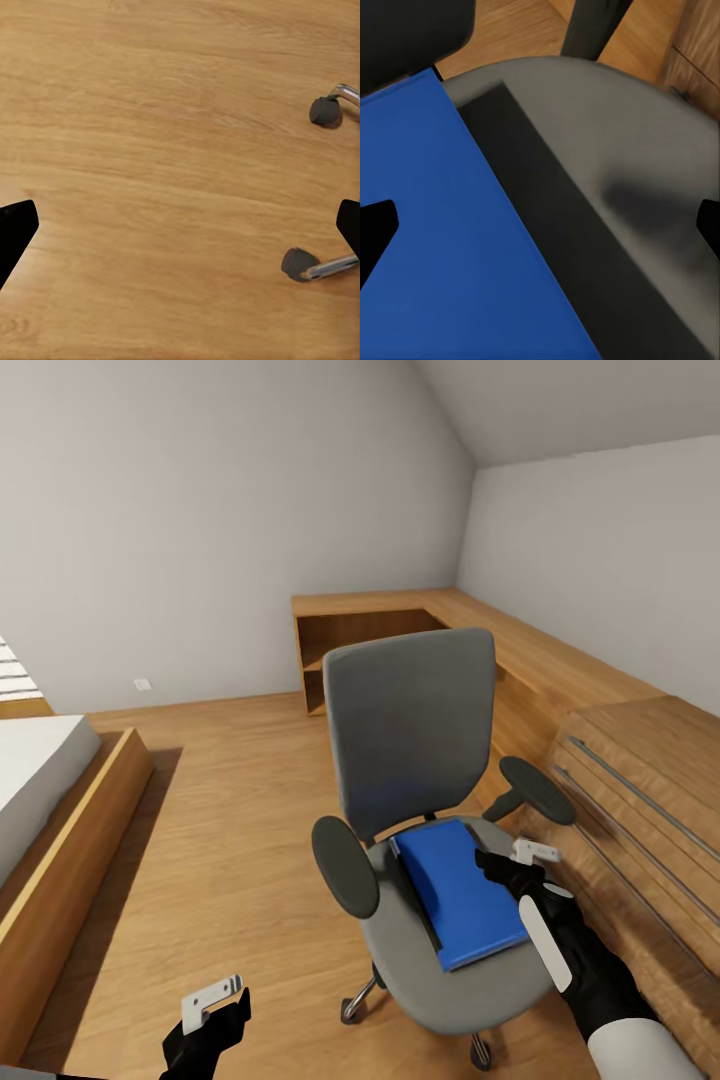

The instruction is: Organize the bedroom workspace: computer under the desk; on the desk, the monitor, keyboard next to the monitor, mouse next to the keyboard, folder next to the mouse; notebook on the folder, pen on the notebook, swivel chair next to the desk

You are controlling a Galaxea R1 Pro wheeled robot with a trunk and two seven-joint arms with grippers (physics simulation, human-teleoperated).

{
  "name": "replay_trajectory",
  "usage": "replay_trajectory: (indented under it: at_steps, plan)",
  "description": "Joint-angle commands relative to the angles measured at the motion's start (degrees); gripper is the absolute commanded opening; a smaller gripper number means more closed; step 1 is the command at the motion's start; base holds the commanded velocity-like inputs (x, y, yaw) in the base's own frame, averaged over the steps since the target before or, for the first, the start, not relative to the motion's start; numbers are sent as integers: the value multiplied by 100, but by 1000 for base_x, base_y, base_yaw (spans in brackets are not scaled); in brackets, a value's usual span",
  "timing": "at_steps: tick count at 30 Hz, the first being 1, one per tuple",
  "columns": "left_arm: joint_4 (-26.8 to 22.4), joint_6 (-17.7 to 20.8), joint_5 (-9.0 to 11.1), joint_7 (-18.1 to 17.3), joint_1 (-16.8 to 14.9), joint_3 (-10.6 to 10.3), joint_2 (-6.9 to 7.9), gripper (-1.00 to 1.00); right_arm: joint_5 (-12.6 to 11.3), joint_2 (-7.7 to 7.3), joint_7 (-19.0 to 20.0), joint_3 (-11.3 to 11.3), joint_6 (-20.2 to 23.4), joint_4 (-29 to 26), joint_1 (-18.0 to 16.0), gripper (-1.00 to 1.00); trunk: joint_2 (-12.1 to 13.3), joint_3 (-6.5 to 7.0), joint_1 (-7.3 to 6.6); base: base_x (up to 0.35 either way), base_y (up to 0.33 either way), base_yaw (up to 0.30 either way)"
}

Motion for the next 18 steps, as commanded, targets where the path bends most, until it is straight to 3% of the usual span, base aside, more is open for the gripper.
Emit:
replay_trajectory:
  at_steps: [1,5,18]
  plan:
    - [-9,-6,-1,22,-10,-14,0,100,-56,-6,-47,16,18,-9,-3,100,-44,-24,22,0,0,0]
    - [-9,-5,-4,22,-10,-14,0,100,-56,-6,-47,17,18,-7,-3,100,-205,-95,110,0,0,0]
    - [-9,0,1,22,-10,-14,-7,100,-56,-2,-47,52,21,-7,-3,100,-205,-95,110,0,0,0]
